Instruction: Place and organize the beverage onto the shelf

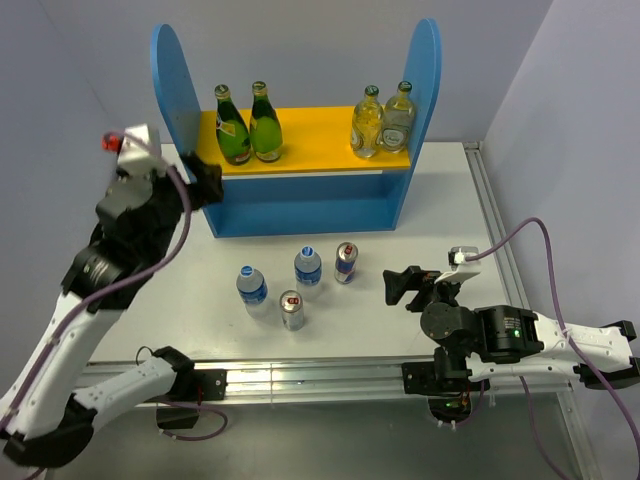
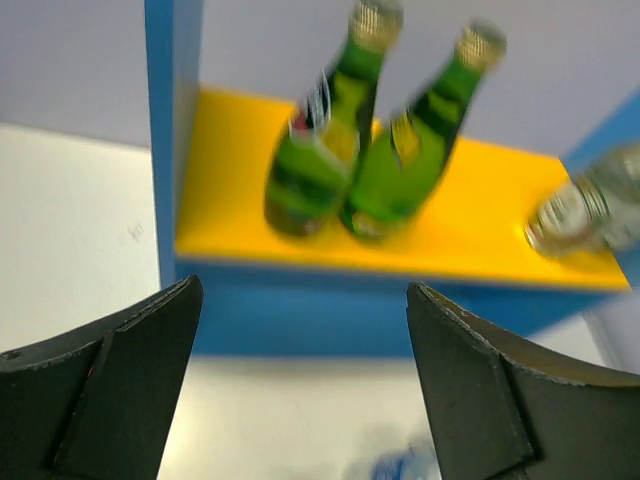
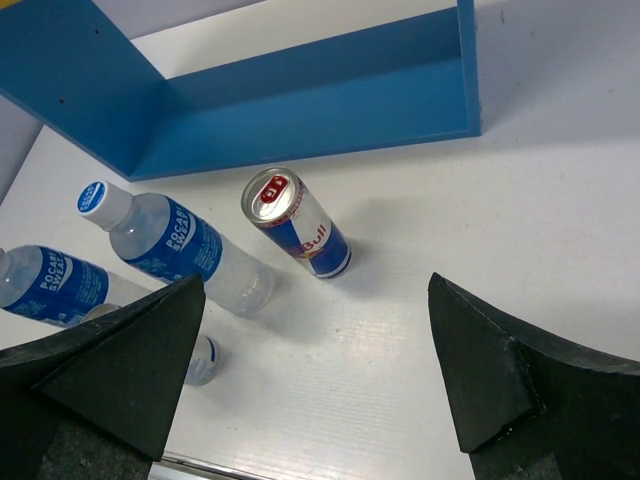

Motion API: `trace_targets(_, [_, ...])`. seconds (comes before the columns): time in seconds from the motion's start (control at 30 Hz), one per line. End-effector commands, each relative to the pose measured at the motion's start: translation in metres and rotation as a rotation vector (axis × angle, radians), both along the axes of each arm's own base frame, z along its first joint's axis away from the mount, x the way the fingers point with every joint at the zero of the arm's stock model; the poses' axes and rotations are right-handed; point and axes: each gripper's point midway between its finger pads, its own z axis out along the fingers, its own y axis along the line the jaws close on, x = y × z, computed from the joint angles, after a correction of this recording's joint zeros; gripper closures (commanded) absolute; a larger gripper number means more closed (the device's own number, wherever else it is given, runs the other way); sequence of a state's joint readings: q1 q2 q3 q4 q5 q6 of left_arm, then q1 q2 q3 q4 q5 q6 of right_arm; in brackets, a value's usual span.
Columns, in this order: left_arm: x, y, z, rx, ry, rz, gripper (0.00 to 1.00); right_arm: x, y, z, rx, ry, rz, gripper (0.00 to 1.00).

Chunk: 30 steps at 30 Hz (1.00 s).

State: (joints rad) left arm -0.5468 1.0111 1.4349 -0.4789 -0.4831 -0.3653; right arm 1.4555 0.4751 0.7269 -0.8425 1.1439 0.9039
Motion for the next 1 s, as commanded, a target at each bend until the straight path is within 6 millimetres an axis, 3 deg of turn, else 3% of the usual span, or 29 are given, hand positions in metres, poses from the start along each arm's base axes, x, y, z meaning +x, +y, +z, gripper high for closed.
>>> trace_targets(0.0, [-0.035,-0.012,-0.054,-0.080,0.138,-0.086,0.11,0.001,0.001,0.003,0.027,-0.010,-0.014,0.00])
trace_targets(0.03, [-0.039,-0.016,-0.085,-0.072,0.194,-0.101,0.09,0.001,0.002,0.001,0.023,-0.010,-0.010,0.00])
trace_targets(0.07, [-0.052,-0.023,-0.092,-0.126,0.201,-0.134,0.08,0.001,0.004,0.002,0.027,-0.009,-0.009,0.00])
trace_targets(0.1, [-0.056,-0.027,-0.123,-0.113,0.258,-0.136,0.08,0.001,0.006,0.000,0.023,-0.005,-0.004,0.00])
trace_targets(0.17, [-0.071,-0.034,-0.143,-0.162,0.293,-0.147,0.08,0.001,0.009,-0.002,0.024,0.000,-0.003,0.00])
trace_targets(0.2, [-0.077,-0.039,-0.168,-0.150,0.340,-0.159,0.09,0.000,0.010,-0.003,0.017,0.005,0.001,0.00])
trace_targets(0.33, [-0.107,-0.054,-0.192,-0.203,0.388,-0.244,0.09,-0.001,0.009,-0.008,0.018,0.026,-0.011,0.00])
trace_targets(0.43, [-0.122,-0.050,-0.202,-0.236,0.412,-0.253,0.09,-0.002,0.008,-0.010,0.021,0.030,-0.005,0.00])
trace_targets(0.97, [-0.127,-0.060,-0.274,-0.149,0.495,-0.114,0.09,-0.001,0.002,-0.013,0.035,0.024,-0.019,0.00])
